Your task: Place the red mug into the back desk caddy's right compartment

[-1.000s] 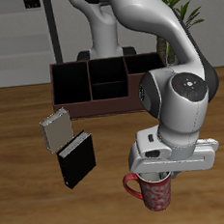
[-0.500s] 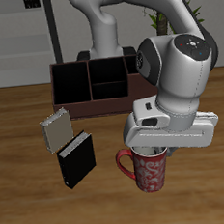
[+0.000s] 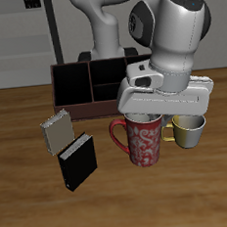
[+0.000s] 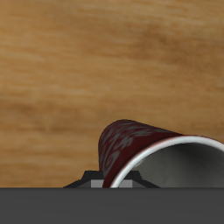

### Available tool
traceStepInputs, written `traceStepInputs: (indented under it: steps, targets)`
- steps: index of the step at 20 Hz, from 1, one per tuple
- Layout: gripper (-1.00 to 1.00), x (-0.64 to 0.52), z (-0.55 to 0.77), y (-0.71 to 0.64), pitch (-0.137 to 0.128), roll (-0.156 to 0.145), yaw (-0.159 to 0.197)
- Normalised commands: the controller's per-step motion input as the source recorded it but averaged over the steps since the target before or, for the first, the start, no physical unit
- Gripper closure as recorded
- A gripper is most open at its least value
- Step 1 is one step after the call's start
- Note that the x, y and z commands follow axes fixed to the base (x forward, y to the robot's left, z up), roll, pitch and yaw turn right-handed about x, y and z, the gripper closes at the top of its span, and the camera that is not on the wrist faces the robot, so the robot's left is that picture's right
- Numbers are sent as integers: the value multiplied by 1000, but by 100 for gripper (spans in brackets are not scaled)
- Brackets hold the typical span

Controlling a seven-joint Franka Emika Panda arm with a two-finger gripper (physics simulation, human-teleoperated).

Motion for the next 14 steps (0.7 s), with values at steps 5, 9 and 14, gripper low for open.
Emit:
traceStepInputs:
  steps: [5, 9, 14]
  targets:
    - [100, -525, 539, -193, -59, -4, -8]
    - [100, -571, 401, -60, -76, -2, 33]
    - [100, -494, 309, -101, -44, 2, 6]
